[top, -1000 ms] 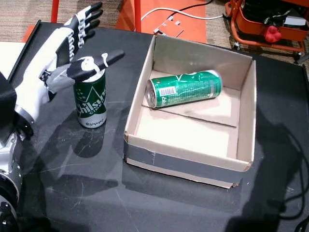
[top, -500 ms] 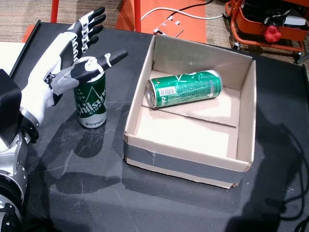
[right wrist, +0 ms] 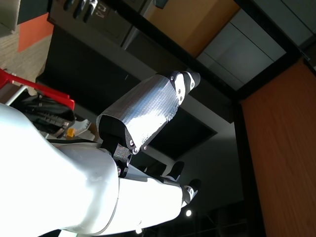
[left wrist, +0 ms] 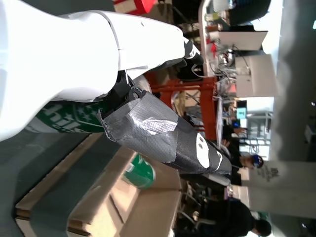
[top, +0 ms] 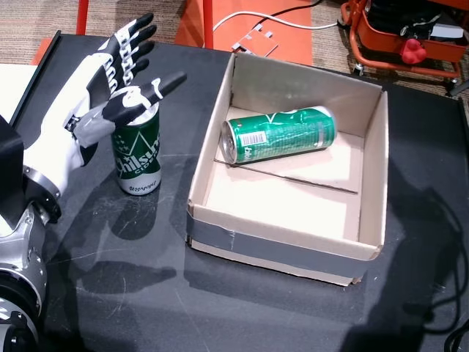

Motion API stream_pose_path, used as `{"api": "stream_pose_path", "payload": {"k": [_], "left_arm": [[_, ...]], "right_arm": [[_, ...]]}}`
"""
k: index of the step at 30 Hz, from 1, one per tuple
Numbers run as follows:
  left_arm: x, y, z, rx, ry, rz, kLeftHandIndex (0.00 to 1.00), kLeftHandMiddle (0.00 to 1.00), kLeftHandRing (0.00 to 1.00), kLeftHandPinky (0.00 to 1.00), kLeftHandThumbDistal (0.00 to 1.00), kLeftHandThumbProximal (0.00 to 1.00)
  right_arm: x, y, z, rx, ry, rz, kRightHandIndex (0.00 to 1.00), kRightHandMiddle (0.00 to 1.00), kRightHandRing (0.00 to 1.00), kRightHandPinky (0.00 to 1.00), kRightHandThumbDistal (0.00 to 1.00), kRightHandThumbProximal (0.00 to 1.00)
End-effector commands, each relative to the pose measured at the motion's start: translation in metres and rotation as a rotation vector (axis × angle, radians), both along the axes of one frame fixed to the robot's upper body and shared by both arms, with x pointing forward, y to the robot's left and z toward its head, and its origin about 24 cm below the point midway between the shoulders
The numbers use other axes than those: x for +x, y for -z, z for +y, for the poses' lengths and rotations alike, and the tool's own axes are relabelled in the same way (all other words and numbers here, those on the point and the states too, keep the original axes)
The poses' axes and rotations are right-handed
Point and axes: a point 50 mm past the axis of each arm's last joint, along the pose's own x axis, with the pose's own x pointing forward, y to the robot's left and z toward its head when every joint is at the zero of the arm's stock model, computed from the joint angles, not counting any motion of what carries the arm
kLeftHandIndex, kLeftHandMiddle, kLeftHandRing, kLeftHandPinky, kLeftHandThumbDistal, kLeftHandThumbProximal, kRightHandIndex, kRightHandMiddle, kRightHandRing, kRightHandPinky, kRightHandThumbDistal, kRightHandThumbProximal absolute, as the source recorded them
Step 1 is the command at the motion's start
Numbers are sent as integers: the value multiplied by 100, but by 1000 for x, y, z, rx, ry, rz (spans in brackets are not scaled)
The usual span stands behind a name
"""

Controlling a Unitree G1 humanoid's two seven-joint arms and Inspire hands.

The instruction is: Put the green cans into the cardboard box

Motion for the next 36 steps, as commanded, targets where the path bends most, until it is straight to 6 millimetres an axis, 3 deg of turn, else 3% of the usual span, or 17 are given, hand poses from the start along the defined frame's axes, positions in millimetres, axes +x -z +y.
{"api": "stream_pose_path", "payload": {"k": [1, 8, 11, 18, 30, 36], "left_arm": [[-4, 11, 7, 43, -29, 53, 100, 100, 100, 100, 100, 41], [1, 7, 14, 68, -66, 89, 100, 100, 100, 100, 100, 42], [2, 6, 16, 4, -63, 100, 100, 100, 100, 100, 100, 39], [2, 6, 19, -74, -57, 113, 100, 100, 100, 100, 100, 42], [0, 9, 22, -38, -82, 110, 100, 100, 100, 100, 100, 43], [0, 10, 21, -13, -98, 116, 100, 100, 100, 100, 100, 42]], "right_arm": [[-1, -5, -3, 10, 9, -24, 94, 92, 91, 100, 100, 73], [-1, -5, -3, 9, 5, -22, 94, 92, 91, 100, 100, 74], [-1, -6, -3, 0, -1, -28, 95, 92, 91, 100, 100, 74], [-1, -5, -3, 4, 10, -29, 94, 92, 91, 100, 100, 74], [-1, -3, -1, 2, 40, -16, 94, 92, 90, 100, 100, 77], [0, -2, 0, 11, 30, 4, 97, 94, 91, 100, 100, 71]]}}
